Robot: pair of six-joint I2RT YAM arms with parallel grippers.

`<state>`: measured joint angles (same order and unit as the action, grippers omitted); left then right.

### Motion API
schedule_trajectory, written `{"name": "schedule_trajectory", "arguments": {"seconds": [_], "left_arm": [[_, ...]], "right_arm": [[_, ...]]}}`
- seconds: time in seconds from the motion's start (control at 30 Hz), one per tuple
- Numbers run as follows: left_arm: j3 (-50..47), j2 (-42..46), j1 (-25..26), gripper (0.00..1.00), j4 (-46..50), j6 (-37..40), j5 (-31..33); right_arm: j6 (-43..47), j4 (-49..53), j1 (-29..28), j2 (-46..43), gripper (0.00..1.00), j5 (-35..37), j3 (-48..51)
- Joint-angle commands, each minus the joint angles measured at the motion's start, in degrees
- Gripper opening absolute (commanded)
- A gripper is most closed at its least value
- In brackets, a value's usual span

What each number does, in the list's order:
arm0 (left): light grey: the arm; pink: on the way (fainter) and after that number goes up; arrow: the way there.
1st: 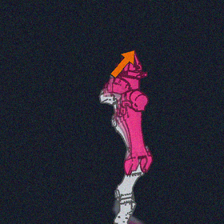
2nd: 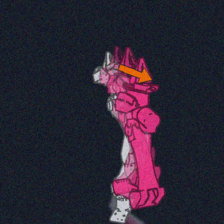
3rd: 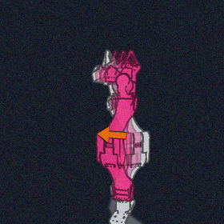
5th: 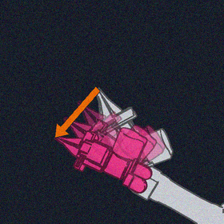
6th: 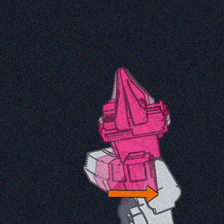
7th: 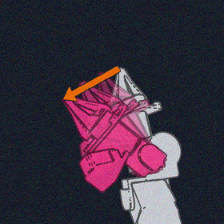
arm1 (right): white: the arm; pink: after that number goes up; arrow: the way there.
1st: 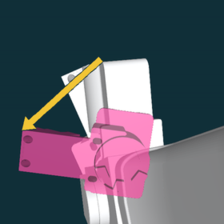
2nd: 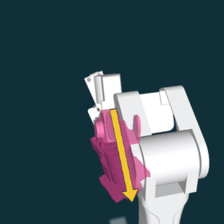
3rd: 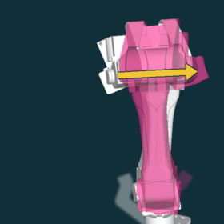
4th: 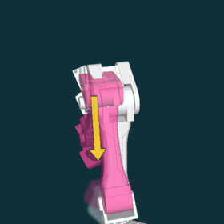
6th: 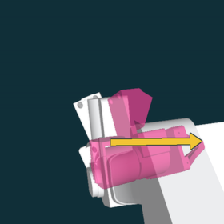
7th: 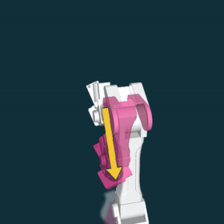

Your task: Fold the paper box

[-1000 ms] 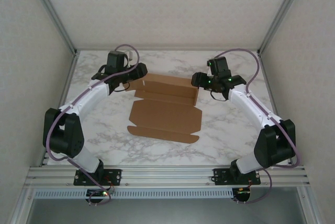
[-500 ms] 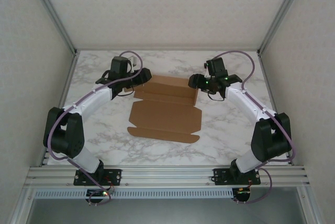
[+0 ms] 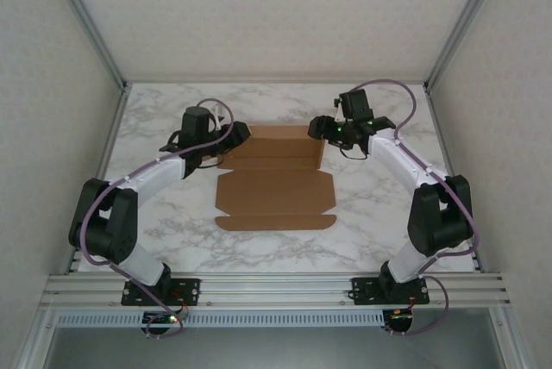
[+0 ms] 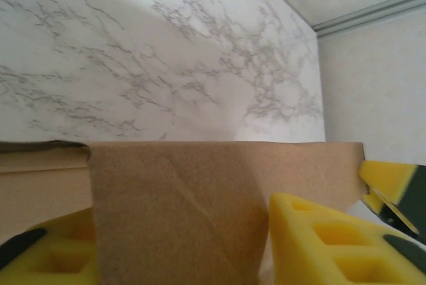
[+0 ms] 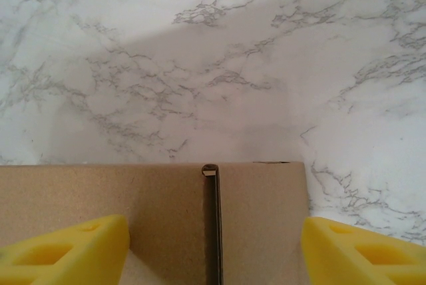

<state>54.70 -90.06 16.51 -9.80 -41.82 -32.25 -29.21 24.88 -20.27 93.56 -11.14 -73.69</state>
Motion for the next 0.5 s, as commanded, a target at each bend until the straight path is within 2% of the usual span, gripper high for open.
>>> {"name": "schedule_trajectory", "arguments": {"seconds": [0.0,0.27,0.47], "left_arm": [[-1.5,2.17,0.34,0.39,-6.72,-2.27,-3.59],[-5.58,2.44,-0.29,0.19,-15.52,-6.84,-5.6],[-8.14,2.05,-0.29,0.17,-20.19,-9.89,-5.96]], "right_arm": [[0.95,2.13,0.57,1.6,0.69,-0.73,-1.1],[1.26,2.23,1.09,1.91,0.69,-0.8,-1.02],[1.85,2.67,1.28,1.96,0.69,0.02,-1.62]]}}
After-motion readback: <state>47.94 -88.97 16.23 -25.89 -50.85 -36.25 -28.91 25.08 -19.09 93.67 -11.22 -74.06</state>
